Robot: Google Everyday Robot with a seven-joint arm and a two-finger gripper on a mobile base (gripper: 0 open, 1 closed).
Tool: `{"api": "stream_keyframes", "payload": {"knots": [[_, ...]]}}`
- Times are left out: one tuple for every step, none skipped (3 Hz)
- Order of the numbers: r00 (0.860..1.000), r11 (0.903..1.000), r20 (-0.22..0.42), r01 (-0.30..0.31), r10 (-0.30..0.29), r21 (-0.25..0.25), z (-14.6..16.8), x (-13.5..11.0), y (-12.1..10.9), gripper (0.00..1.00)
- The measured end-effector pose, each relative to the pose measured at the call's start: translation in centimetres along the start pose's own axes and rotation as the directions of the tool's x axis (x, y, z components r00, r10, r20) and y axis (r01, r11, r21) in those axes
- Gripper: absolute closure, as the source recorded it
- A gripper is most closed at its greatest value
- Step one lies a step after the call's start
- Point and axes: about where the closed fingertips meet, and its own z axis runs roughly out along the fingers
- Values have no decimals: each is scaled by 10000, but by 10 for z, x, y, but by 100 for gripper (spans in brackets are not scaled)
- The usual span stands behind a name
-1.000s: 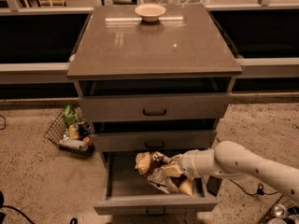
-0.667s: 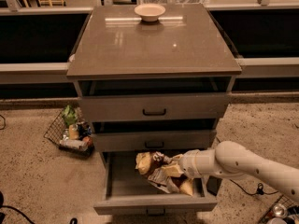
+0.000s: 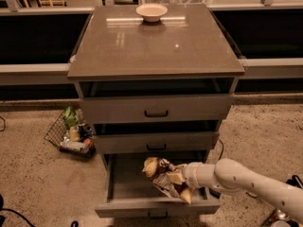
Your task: Place brown chip bag into bottom drawer
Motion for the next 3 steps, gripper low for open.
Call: {"api": "stream_keyframes", "payload": {"knots": [[9925, 9930, 710, -1037, 996, 559, 45, 52, -58, 97], [9779, 9814, 1224, -1788, 1694, 704, 69, 77, -97, 73], [9634, 9695, 1473, -2355, 2238, 674, 86, 96, -120, 50]]}}
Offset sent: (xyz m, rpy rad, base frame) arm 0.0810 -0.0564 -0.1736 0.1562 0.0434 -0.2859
